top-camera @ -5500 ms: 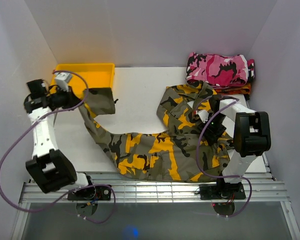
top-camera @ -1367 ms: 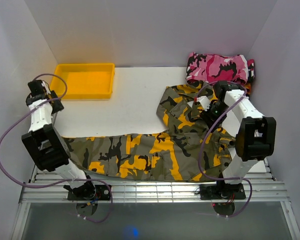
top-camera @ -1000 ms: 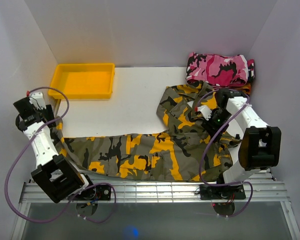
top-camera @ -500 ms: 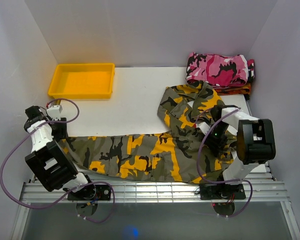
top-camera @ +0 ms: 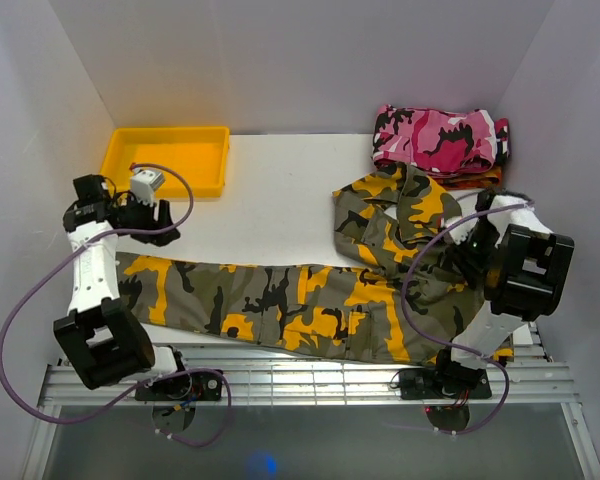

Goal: Fold and stack the trousers
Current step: Flatten the trousers out

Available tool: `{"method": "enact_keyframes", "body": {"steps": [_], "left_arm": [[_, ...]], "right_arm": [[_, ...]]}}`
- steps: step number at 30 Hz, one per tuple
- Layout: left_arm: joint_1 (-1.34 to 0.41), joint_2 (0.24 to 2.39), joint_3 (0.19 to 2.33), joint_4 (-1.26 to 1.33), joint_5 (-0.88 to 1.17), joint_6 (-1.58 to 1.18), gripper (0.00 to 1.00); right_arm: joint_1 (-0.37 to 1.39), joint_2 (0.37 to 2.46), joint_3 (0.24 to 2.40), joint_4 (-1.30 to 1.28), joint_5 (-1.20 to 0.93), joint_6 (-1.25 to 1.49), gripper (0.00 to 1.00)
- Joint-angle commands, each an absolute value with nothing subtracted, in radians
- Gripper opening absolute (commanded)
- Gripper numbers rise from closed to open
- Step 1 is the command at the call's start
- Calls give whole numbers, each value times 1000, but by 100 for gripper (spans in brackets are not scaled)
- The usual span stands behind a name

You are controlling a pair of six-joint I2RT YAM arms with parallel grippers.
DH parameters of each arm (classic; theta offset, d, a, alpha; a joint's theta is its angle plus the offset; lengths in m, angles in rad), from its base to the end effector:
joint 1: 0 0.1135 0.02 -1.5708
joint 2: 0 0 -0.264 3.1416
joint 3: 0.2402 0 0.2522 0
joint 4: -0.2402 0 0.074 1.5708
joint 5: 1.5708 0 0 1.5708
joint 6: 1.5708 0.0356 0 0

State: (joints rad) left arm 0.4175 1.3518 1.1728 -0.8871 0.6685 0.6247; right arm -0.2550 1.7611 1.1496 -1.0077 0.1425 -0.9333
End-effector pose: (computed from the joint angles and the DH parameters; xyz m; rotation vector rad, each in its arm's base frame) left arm 0.2500 0.0867 0.2974 0.4533 2.3206 -0.4070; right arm 0.2887 -0.0805 0.1721 1.0092 -2.8450 0.1376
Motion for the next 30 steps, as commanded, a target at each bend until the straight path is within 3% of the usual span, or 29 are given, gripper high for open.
{"method": "enact_keyframes", "body": {"steps": [1,4,8,16,26,29,30], "left_arm": [[351,1379,1221,-809,752,514,72],[331,1483,1232,-758,651,413,71],[333,1509,1181,-698,612,345,70],[333,1453,1121,-690,620,324,71],[333,1399,1032,-675,589,302,72],[333,1407,1032,-673,595,299,72],[333,1411,1034,-673,595,298,72]], "right_arm": [[-207,1741,1398,-1092,-41,-956,65],[-140,1785,1665,-1215,-213,-876,78],[27,1841,1854,-1180,-287,-738,82],[365,2141,2133,-968,-121,-484,89],[462,2359,2140,-781,146,-403,93],[463,2399,2155,-795,115,-416,84],[463,2401,2155,-805,98,-431,65]]}}
